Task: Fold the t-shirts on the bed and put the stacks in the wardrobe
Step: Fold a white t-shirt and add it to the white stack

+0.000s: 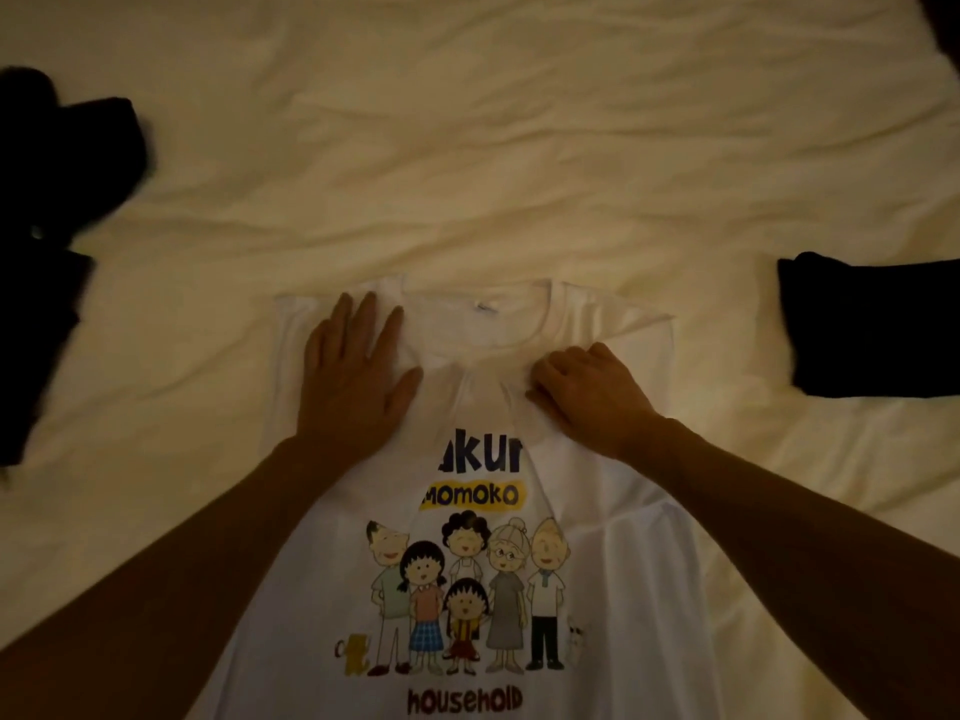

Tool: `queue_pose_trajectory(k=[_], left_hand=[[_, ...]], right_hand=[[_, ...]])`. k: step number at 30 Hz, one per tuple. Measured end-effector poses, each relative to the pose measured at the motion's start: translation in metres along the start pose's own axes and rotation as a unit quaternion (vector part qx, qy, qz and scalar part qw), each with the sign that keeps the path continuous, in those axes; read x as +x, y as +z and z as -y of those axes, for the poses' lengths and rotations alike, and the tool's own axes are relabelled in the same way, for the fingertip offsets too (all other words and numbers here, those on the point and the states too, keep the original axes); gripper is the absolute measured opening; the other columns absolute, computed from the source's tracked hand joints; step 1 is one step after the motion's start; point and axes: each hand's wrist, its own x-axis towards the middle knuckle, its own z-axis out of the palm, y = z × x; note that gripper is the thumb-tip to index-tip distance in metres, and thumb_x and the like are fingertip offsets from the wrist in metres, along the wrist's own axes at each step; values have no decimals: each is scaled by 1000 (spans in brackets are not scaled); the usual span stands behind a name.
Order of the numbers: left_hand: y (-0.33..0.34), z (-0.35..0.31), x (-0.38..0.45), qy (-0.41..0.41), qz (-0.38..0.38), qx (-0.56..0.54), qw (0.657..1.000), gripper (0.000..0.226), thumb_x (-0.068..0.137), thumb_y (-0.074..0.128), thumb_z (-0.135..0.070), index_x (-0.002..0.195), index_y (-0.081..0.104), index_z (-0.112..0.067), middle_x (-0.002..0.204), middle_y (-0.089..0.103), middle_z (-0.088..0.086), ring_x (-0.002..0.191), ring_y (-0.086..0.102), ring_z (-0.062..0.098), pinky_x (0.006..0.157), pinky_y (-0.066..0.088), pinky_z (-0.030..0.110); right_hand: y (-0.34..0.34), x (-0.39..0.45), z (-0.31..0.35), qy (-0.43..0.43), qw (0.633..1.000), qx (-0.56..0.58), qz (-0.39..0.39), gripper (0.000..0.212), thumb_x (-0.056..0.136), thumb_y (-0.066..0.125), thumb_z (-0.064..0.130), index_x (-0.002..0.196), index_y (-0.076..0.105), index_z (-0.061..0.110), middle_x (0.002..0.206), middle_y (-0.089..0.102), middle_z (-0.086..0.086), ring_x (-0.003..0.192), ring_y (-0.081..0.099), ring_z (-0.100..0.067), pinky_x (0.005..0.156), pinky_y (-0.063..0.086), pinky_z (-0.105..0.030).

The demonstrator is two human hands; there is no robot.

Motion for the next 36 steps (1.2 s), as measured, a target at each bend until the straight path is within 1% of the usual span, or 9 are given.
queue_pose_trajectory(k=[4,8,12,15,17,20,22,27,36], left_hand=[[7,3,-9,3,27,13,1000,73,96,24,-58,153,33,-13,159,28,16,148,22,36,115,19,49],[5,3,-9,9,19,0,1000,72,96,26,-57,153,33,-13,160,28,15,147,23,36,114,20,48],[1,4,4,32,-25,-38,998,70,95,32,-57,149,40,-12,158,33,13,146,27,35,113,23,47],[-9,14,33,-45,-83,-47,994,67,93,40,-52,145,43,-10,151,41,15,140,33,37,110,25,47],[-18,20,57,-105,-50,-23,993,62,90,42,-52,136,51,-13,136,52,16,130,43,37,106,28,48],[-26,33,79,-137,44,-44,989,35,91,55,-52,103,62,-20,105,62,9,106,55,34,93,38,42],[-32,42,80,-122,83,-116,982,23,92,62,-45,85,60,-23,89,61,6,95,60,34,79,43,37],[-55,51,81,-62,19,-174,983,23,91,60,-46,80,59,-26,83,56,3,89,60,35,74,41,37],[-99,43,89,-18,-94,-160,983,48,89,43,-55,95,69,-15,94,65,16,97,59,38,88,45,47]], right_hand=[[0,2,6,38,999,18,10,47,93,33,51,110,54,11,84,66,-4,68,62,-25,69,46,-35],[1,8,5,35,999,27,14,23,97,50,34,93,55,12,73,64,-6,60,60,-27,67,42,-35],[-2,14,7,40,998,48,10,17,97,57,26,95,58,9,78,65,-9,65,61,-29,68,38,-34],[-12,23,-9,129,984,110,-58,26,94,61,29,107,61,7,96,64,-15,83,60,-32,75,48,-40],[-25,33,-35,230,964,84,-105,44,90,66,41,116,60,7,107,60,-17,96,57,-35,82,43,-43],[-38,36,-68,293,947,19,128,66,85,59,64,127,52,14,123,56,-12,114,51,-33,96,37,-45],[-38,30,-78,289,935,29,202,55,89,55,62,119,54,16,118,59,-11,114,53,-32,93,37,-44],[-51,26,-82,265,948,133,111,32,96,56,43,81,43,18,80,52,-4,88,59,-33,67,33,-34],[-83,23,-74,285,953,76,-70,38,99,48,47,98,56,10,85,48,-7,83,56,-34,66,33,-33]])
